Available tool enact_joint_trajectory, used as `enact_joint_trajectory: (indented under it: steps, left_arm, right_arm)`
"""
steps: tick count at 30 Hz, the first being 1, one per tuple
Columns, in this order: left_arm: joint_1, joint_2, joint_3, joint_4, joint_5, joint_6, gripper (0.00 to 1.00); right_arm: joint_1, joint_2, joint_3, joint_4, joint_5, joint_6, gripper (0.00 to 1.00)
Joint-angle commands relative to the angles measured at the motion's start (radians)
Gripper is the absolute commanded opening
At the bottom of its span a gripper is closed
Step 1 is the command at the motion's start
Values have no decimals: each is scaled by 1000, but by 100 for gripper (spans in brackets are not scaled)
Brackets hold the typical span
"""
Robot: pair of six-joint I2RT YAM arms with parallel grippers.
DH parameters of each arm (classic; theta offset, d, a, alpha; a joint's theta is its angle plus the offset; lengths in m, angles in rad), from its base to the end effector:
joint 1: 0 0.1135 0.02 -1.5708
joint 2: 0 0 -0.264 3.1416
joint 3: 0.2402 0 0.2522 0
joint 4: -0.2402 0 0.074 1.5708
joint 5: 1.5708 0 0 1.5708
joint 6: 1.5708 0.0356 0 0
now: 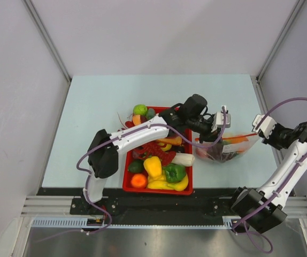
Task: Place the food in the zip-top bag and seal the zipper
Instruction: Zip the zipper food storage bag at the center of the board, then place the zipper food storage bag at the center of the board.
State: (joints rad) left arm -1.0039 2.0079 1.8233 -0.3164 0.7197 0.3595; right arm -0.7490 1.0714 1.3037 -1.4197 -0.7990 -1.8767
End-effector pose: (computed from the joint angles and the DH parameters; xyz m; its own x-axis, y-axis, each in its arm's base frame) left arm 0.2336 -0.4107 0.3183 0.0910 0.3498 -0.9324 0.9752 -0.2211 0.0122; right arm 0.1310 -0.0869 0.3684 -0.0611 -0.8513 -0.5211 -0.7315 0.3934 -0.5569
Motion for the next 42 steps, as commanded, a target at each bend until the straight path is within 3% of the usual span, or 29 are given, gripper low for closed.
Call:
enact_joint_trajectory:
  steps: [1, 6, 8, 9, 13, 15, 19, 20, 21, 23, 24, 27, 28, 34, 42]
  left_arm:
    - [-4, -63, 83, -9, 43, -114, 0]
    - [27, -9, 138, 34, -64, -119, 0]
    - [56, 31, 178, 49, -112, -140, 0]
    - [65, 49, 239, 42, -159, -148, 0]
    - [97, 210, 399, -6, -184, -171, 1]
    - [102, 239, 413, 13, -189, -172, 4]
    - [110, 285, 399, 101, -258, -168, 15]
    - [120, 291, 401, 123, -279, -175, 22]
    - [126, 299, 407, 158, -299, -189, 37]
    - [145, 308, 421, 186, -347, -203, 50]
    - [152, 305, 421, 212, -359, -224, 67]
    - [177, 269, 407, 243, -384, -251, 86]
    - [188, 250, 400, 247, -385, -255, 99]
    - [217, 106, 340, 194, -364, -281, 99]
    - [295, -63, 333, -140, -309, -385, 100]
  right_arm:
    - [-45, -2, 38, -94, 34, 14, 0]
    - [-50, 54, 11, -29, 4, 71, 0]
    - [-20, 67, -40, 97, 0, 149, 0]
    - [0, 74, -58, 217, 6, 266, 0]
    - [117, 114, -148, 463, 67, 457, 0]
    - [207, 131, -208, 699, 157, 595, 0]
    - [303, 260, -169, 899, 303, 804, 0]
    - [312, 313, -129, 913, 323, 823, 0]
    - [338, 338, -106, 936, 380, 844, 0]
    - [365, 401, -66, 946, 440, 888, 0]
    - [381, 416, -23, 940, 501, 901, 0]
    - [437, 459, 40, 923, 613, 971, 0]
    - [470, 466, 57, 912, 635, 985, 0]
    - [588, 585, 181, 881, 885, 1074, 0]
    - [657, 922, 491, 693, 1149, 1189, 0]
